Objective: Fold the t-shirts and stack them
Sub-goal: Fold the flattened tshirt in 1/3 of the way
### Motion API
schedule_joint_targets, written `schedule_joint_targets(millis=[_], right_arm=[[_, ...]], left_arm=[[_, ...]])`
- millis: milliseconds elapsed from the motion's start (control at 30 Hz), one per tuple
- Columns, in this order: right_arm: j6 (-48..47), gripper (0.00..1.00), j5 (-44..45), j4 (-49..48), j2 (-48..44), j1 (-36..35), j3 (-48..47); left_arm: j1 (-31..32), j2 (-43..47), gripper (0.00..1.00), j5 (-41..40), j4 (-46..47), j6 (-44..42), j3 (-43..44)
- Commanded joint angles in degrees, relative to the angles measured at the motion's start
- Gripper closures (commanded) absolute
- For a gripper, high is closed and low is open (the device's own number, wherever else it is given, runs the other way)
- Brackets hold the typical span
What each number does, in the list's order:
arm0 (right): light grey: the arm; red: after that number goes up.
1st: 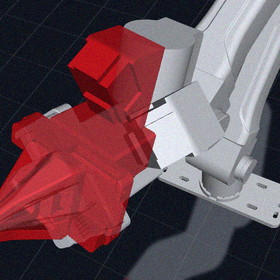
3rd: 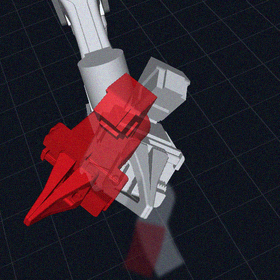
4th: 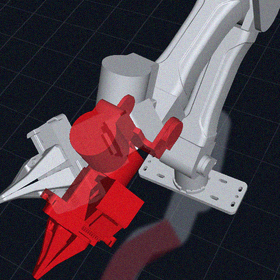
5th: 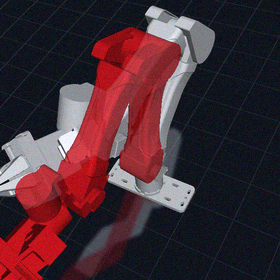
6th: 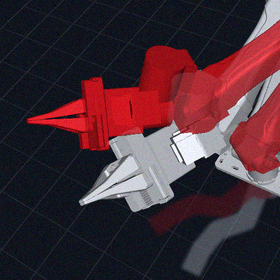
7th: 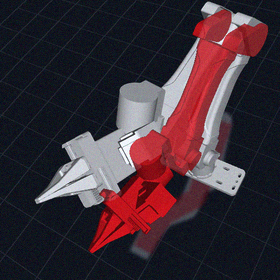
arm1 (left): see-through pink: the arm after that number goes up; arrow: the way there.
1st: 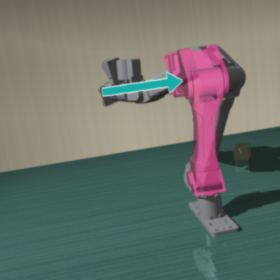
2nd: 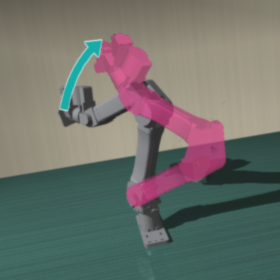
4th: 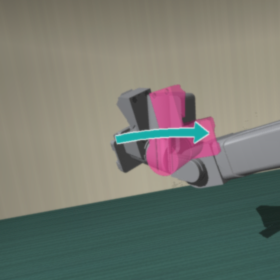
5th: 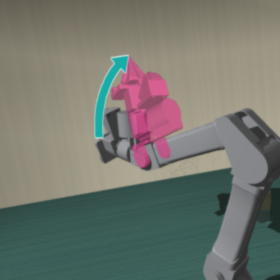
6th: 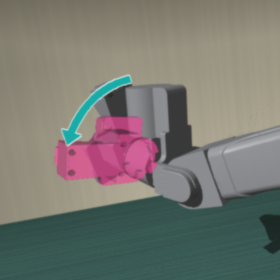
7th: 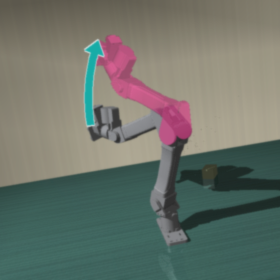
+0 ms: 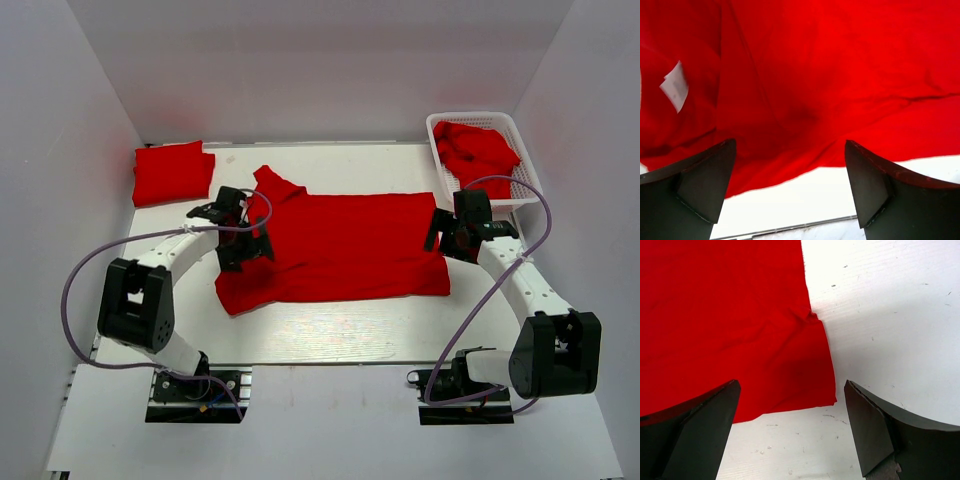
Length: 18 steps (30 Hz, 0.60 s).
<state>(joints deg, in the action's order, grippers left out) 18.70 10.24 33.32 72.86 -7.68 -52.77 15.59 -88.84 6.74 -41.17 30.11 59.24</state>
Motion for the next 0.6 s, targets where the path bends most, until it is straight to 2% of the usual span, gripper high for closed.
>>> schedule_joint_targets(millis=[0, 200, 433, 567], right_arm=[[-0.7, 0.10, 0.7, 0.2, 0.1, 0.0, -1.1], [-0.6, 0.10, 0.9, 0.0, 0.6, 0.2, -0.3], [-0.2, 0.10, 1.1, 0.2, 1.6, 0.0, -0.5], [-0.1, 0.10, 2.0, 0.1, 1.9, 0.1, 0.3]], left_arm=[[0.6, -1.9, 0.02, -0.8, 1.4, 2.0, -0.3], [1.7, -3.2, 0.02, -8.3, 0.8, 4.2, 0.9], [2.9, -9.3, 0.03, -12.0, -3.8, 2.3, 7.0], [4.1, -12.2, 0.03, -13.2, -6.6, 0.4, 7.6]])
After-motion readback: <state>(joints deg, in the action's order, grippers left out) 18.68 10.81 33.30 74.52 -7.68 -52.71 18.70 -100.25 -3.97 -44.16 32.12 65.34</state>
